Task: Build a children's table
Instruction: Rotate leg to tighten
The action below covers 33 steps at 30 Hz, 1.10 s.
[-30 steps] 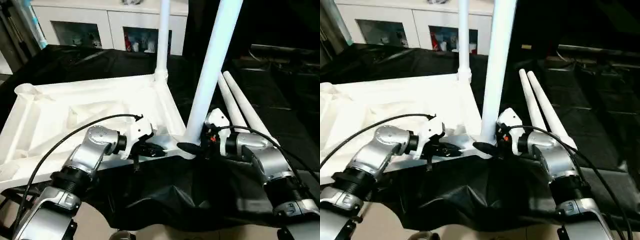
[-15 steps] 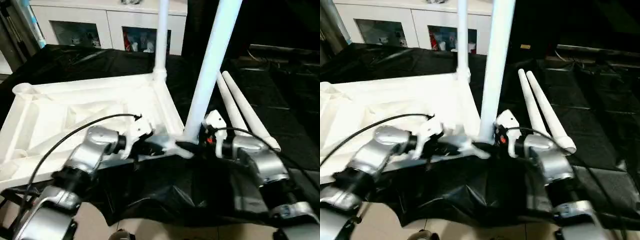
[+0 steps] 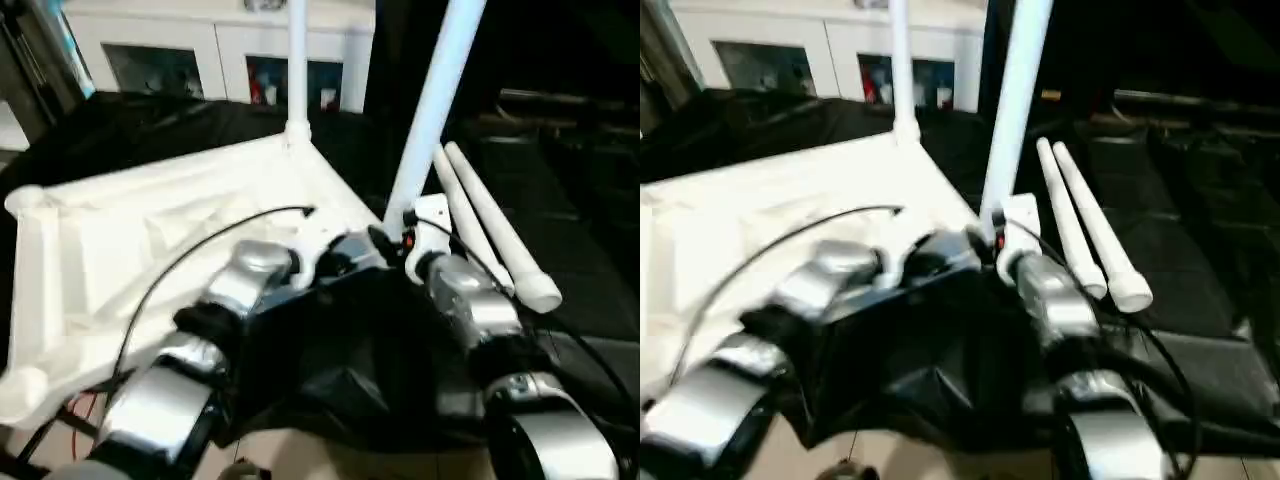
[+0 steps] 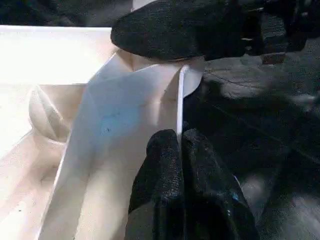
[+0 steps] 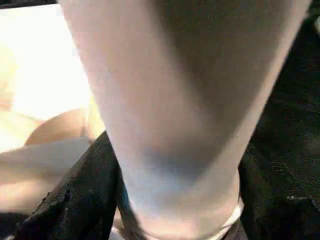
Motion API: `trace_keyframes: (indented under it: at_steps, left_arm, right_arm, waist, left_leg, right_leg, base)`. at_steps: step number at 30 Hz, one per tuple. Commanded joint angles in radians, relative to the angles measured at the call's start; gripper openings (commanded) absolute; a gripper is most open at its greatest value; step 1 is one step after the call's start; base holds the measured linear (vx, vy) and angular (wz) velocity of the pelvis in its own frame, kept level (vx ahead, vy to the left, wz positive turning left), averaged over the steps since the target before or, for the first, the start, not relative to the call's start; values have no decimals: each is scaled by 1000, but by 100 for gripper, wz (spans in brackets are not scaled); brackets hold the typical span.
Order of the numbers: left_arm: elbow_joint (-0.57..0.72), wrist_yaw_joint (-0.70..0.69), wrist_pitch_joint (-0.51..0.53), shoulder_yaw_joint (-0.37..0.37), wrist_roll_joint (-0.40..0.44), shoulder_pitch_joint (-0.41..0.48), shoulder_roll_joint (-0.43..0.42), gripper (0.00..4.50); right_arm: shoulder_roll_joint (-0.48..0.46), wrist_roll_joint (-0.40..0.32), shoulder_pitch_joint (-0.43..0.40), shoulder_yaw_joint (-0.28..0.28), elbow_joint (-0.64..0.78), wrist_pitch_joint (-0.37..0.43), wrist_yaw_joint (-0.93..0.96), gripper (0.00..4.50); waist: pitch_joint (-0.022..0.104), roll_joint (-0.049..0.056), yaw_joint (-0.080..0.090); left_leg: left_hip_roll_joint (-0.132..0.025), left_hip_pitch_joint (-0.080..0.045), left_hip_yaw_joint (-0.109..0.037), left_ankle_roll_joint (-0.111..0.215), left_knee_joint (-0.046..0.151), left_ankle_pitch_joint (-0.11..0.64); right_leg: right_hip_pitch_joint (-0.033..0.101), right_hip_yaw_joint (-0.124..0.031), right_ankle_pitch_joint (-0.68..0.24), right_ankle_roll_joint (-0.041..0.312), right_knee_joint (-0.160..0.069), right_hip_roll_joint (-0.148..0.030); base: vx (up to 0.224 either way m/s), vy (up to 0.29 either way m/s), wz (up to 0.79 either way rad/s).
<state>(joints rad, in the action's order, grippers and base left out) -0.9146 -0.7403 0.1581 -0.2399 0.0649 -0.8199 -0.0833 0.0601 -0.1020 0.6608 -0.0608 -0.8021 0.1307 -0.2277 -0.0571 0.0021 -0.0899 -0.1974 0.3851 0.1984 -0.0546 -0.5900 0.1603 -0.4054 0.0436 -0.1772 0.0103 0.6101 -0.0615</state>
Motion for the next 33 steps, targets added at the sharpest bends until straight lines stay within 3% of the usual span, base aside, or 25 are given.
trace_keyframes:
  at_steps: [1, 6, 13, 16, 17, 21, 22, 23, 26, 28, 30, 32, 33]
  left_arm:
    - [-4, 96, -69, 28, -5, -50, 28, 0]
    - [-41, 85, -112, 23, 1, -59, 43, 0]
    - [-77, 69, -165, 21, 15, -52, 31, 0]
    - [-88, 97, -198, 30, 20, -54, 24, 0]
    - [-89, 119, -215, 47, 11, -56, 22, 44]
    - [-72, 126, -223, 102, -43, -60, 20, 72]
    - [-51, 144, -223, 120, -51, -56, 2, 72]
    - [-36, 156, -223, 128, -51, -52, -11, 97]
    - [11, 215, -183, 142, -22, -28, -79, 100]
    - [55, 288, -123, 157, 14, -6, -140, 137]
    - [77, 329, -92, 165, 32, 5, -168, 141]
    - [148, 393, -45, 200, 65, 44, -224, 143]
    - [189, 430, -27, 216, 94, 68, -261, 170]
  right_arm:
    - [-51, 15, -4, 37, -30, -11, 4, 329]
    - [-56, 11, 8, 9, -48, -40, 26, 378]
    - [-1, 34, -26, 31, 22, -50, -1, 440]
    - [23, 44, -51, 35, 59, -41, -8, 446]
    - [38, 51, -70, 39, 86, -31, -13, 450]
    - [66, 67, -116, 49, 153, -10, -25, 450]
    - [73, 68, -147, 55, 204, 11, -36, 450]
    - [76, 68, -167, 59, 237, 24, -43, 450]
    - [88, 74, -217, 99, 326, 61, -77, 450]
    - [89, 77, -237, 131, 361, 82, -105, 450]
    - [89, 79, -244, 144, 372, 90, -116, 450]
    - [85, 74, -262, 176, 406, 121, -152, 450]
    - [82, 76, -271, 189, 423, 133, -164, 450]
  waist:
    - [76, -7, 3]
    - [74, -4, 7]
    - [74, -7, 6]
    - [73, -8, 4]
    - [73, -9, 4]
    - [72, -9, 3]
    - [71, -20, 4]
    - [71, -15, 0]
    - [70, -22, 8]
    - [68, -18, 12]
    - [67, -13, 27]
    - [66, -8, 31]
    - [66, -15, 33]
  left_leg:
    - [-28, -22, -18, 21, 63, 183]
    - [-29, -21, -19, 34, 64, 195]
    - [-29, -23, -17, 38, 63, 198]
    - [-29, -23, -17, 45, 63, 192]
    - [-29, -22, -17, 45, 63, 194]
    - [-30, -22, -19, 37, 64, 207]
    - [-30, -22, -16, 40, 64, 209]
    - [-32, -23, -18, 42, 65, 205]
    - [-32, -21, -18, 47, 66, 207]
    - [-33, -21, -19, 41, 67, 214]
    - [-33, -22, -21, 27, 69, 234]
    - [-37, -22, -23, 20, 70, 235]
    - [-35, -23, -20, 20, 69, 238]
  right_leg:
    - [48, -40, -149, 205, -72, -77]
    - [51, -38, -149, 214, -71, -78]
    - [51, -39, -147, 217, -73, -76]
    - [51, -40, -157, 210, -75, -77]
    - [51, -39, -162, 209, -76, -77]
    - [50, -38, -176, 212, -77, -76]
    - [51, -38, -178, 209, -78, -76]
    - [51, -39, -176, 207, -75, -77]
    - [49, -38, -195, 190, -76, -76]
    - [47, -38, -218, 178, -75, -74]
    - [42, -38, -244, 169, -77, -71]
    - [41, -39, -237, 174, -75, -70]
    - [38, -40, -236, 170, -77, -67]
  base:
    - [0, 0, 0]
    - [0, 0, 0]
    - [0, 0, 0]
    - [0, 0, 0]
    - [0, 0, 0]
    - [0, 0, 0]
    - [0, 0, 0]
    - [0, 0, 0]
    - [0, 0, 0]
    - [0, 0, 0]
    - [0, 0, 0]
    - [0, 0, 0]
    - [0, 0, 0]
